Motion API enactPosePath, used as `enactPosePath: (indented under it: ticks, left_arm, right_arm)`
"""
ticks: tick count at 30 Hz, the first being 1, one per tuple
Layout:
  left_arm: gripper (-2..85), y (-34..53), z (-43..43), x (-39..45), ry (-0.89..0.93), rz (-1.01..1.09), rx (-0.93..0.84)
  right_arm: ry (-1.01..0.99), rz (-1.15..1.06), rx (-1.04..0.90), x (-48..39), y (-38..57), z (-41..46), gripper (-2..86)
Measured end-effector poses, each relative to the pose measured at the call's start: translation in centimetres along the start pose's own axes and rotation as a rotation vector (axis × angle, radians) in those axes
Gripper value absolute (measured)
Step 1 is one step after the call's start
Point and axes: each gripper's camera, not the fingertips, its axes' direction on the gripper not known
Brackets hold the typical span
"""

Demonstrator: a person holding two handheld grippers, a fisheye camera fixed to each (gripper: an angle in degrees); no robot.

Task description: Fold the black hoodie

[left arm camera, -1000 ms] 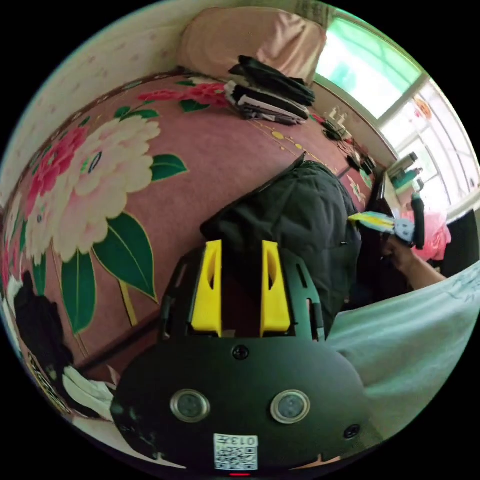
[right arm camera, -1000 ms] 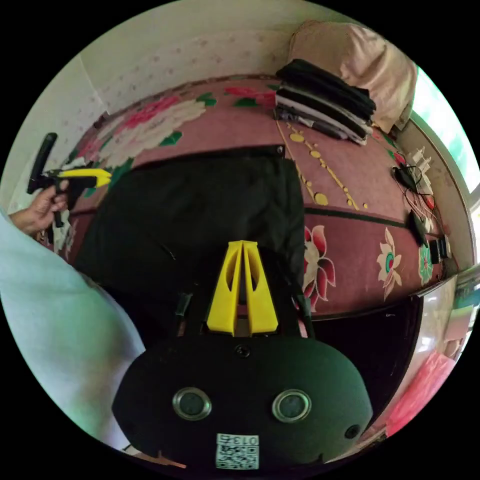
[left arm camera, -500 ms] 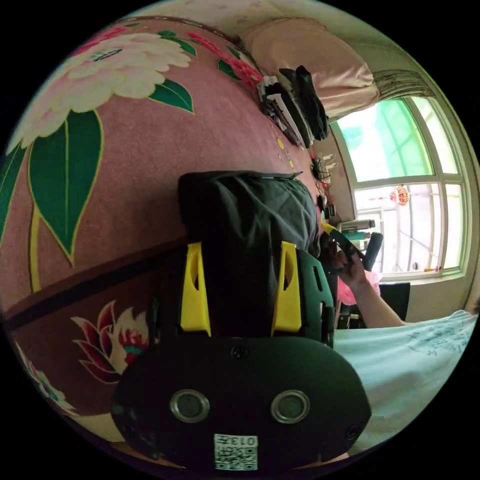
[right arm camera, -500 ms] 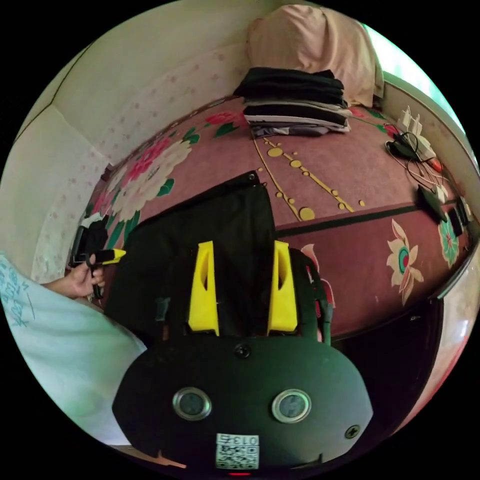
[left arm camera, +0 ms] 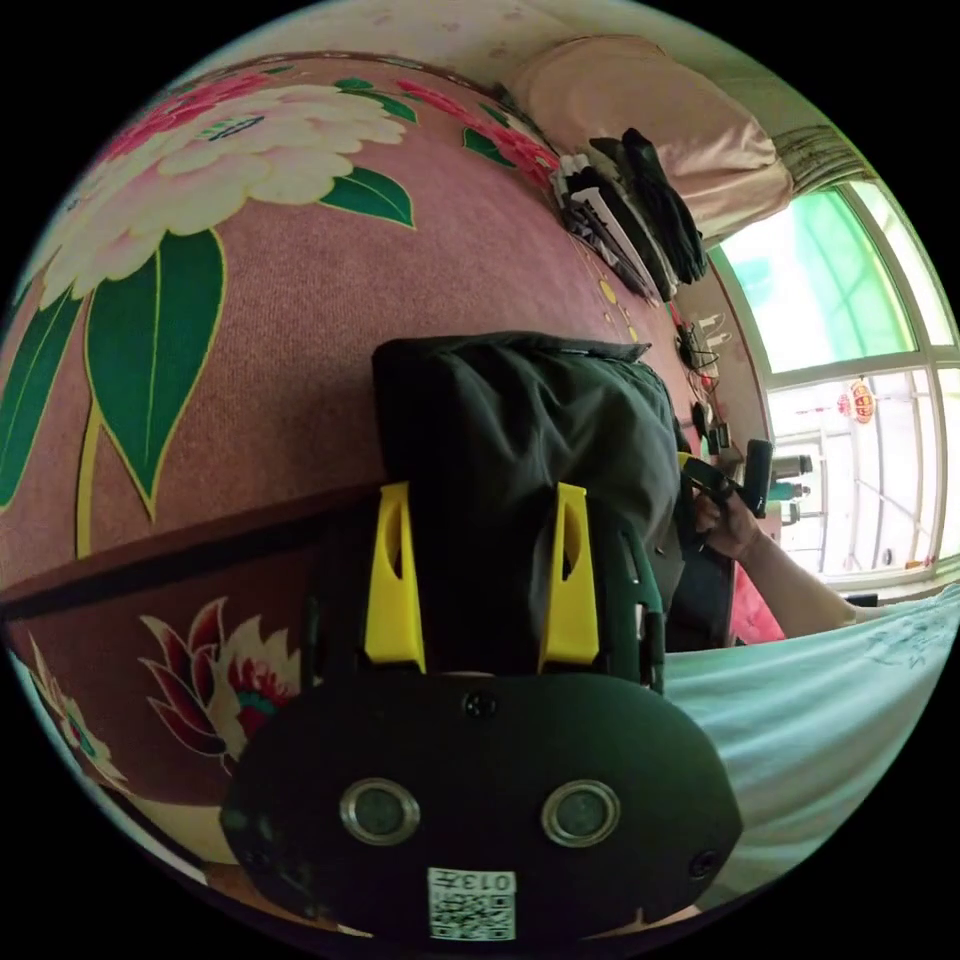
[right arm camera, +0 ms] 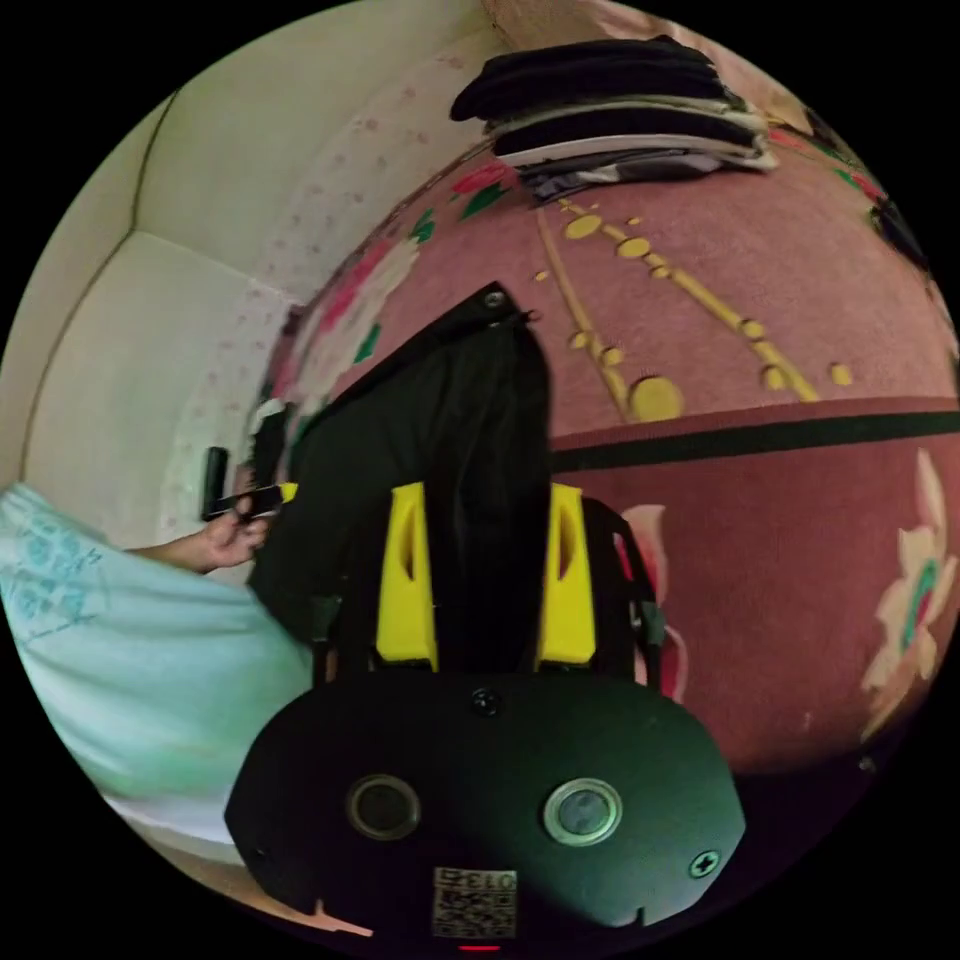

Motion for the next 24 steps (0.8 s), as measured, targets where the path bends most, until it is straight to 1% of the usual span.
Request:
enactPosePath:
  ticks: [1,3,5,8,10,13,15,16,17,18,19,21,23,24]
  left_arm:
    - [18.7,0.2,0.1,-0.1,-0.004,-0.008,0.016]
    - [18.3,1.1,0.5,-0.9,0.035,-0.067,0.081]
    - [17.3,1.4,0.9,-1.6,0.071,-0.103,0.106]
    - [13.3,1.2,1.8,-1.6,0.084,-0.108,0.083]
    - [11.0,1.0,2.3,-1.3,0.060,-0.107,0.060]
    - [9.3,0.9,2.2,-1.2,0.050,-0.099,0.025]
    - [9.3,1.2,2.3,-1.7,0.090,-0.114,0.017]
    - [9.3,1.4,2.3,-1.9,0.102,-0.124,0.022]
    - [9.4,1.7,2.4,-2.0,0.109,-0.130,0.034]
    - [9.5,2.0,2.6,-2.0,0.103,-0.127,0.042]
    - [9.6,2.1,2.6,-1.9,0.100,-0.127,0.045]
    - [9.9,2.7,2.9,-2.0,0.110,-0.134,0.058]
    - [10.1,3.2,3.0,-2.3,0.134,-0.144,0.062]
    - [10.2,3.3,3.0,-2.1,0.129,-0.134,0.058]
  right_arm:
    - [-0.028,0.019,-0.008,0.5,-0.1,0.6,13.6]
    - [0.059,-0.025,0.035,0.9,0.1,1.7,13.1]
    - [0.050,-0.012,0.061,1.8,0.1,2.0,12.5]
    - [-0.068,0.056,0.029,4.2,-1.0,2.8,10.2]
    - [-0.050,0.015,-0.027,4.6,-2.3,3.4,8.8]
    - [0.100,-0.106,-0.095,3.2,-3.9,3.4,8.3]
    - [0.325,-0.267,-0.153,1.3,-4.5,3.1,10.2]
    - [0.386,-0.303,-0.152,0.9,-4.6,3.1,11.0]
    - [0.499,-0.349,-0.132,0.4,-4.5,3.1,12.2]
    - [0.534,-0.338,-0.109,0.8,-4.5,3.3,12.9]
    - [0.506,-0.315,-0.106,1.3,-4.6,3.4,12.6]
    - [0.266,-0.120,-0.093,5.3,-5.1,3.4,12.2]
    - [0.168,-0.076,-0.073,7.4,-5.3,3.0,12.5]
    - [0.187,-0.104,-0.091,7.5,-5.6,2.8,13.2]
